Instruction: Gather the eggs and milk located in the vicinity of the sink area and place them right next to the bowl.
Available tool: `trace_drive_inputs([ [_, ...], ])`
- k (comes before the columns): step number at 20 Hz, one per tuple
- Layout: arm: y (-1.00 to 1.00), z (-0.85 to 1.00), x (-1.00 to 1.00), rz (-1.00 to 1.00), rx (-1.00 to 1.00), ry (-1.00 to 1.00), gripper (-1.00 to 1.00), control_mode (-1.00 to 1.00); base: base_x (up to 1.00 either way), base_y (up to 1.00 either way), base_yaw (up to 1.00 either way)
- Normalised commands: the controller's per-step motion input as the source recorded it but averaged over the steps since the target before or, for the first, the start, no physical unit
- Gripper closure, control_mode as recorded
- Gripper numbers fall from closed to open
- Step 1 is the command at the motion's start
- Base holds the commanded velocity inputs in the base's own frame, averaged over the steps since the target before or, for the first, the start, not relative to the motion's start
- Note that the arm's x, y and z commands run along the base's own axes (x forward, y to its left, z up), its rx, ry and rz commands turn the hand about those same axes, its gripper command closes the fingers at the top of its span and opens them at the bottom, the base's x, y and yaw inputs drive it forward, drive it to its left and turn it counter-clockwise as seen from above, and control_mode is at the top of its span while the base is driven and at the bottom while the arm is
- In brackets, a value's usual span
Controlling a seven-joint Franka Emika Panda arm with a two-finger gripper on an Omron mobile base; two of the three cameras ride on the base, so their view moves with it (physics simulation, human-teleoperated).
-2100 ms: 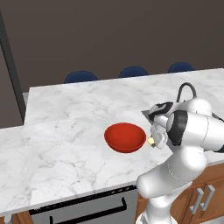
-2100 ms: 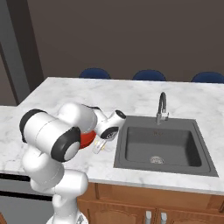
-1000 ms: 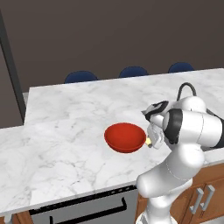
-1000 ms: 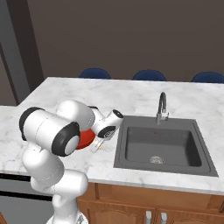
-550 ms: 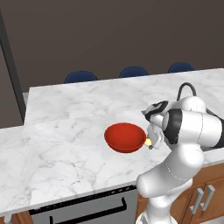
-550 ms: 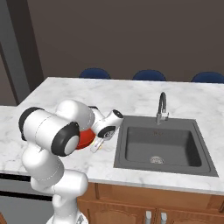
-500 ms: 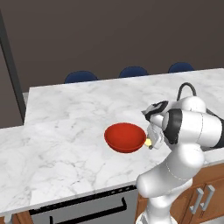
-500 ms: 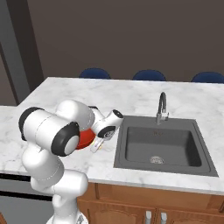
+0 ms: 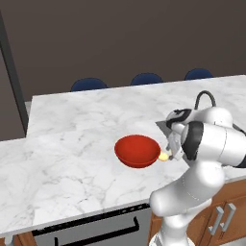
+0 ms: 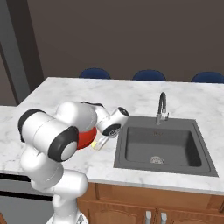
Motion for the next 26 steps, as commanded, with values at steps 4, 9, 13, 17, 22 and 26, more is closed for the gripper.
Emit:
trace_drive_inputs([
  [4, 0.00, 0.57, -0.02, -0.13, 0.00, -0.01, -1.00, -1.00, 0.00, 0.00, 0.00],
  [9, 0.02, 0.56, -0.38, -0.19, 0.00, -0.07, -1.00, -1.00, 0.00, 0.00, 0.00],
  [13, 0.21, 0.50, -0.53, -0.19, -0.04, -0.02, -1.00, -1.00, 0.00, 0.00, 0.00],
  [17, 0.53, 0.53, -0.42, -0.16, -0.19, 0.03, -1.00, -1.00, 0.00, 0.00, 0.00],
  [22, 0.59, 0.56, -0.07, -0.19, -0.28, 0.23, -1.00, -1.00, 0.00, 0.00, 0.00],
  [26, 0.52, 0.53, 0.00, -0.35, -0.23, 0.33, -1.00, -1.00, 0.00, 0.00, 0.00],
])
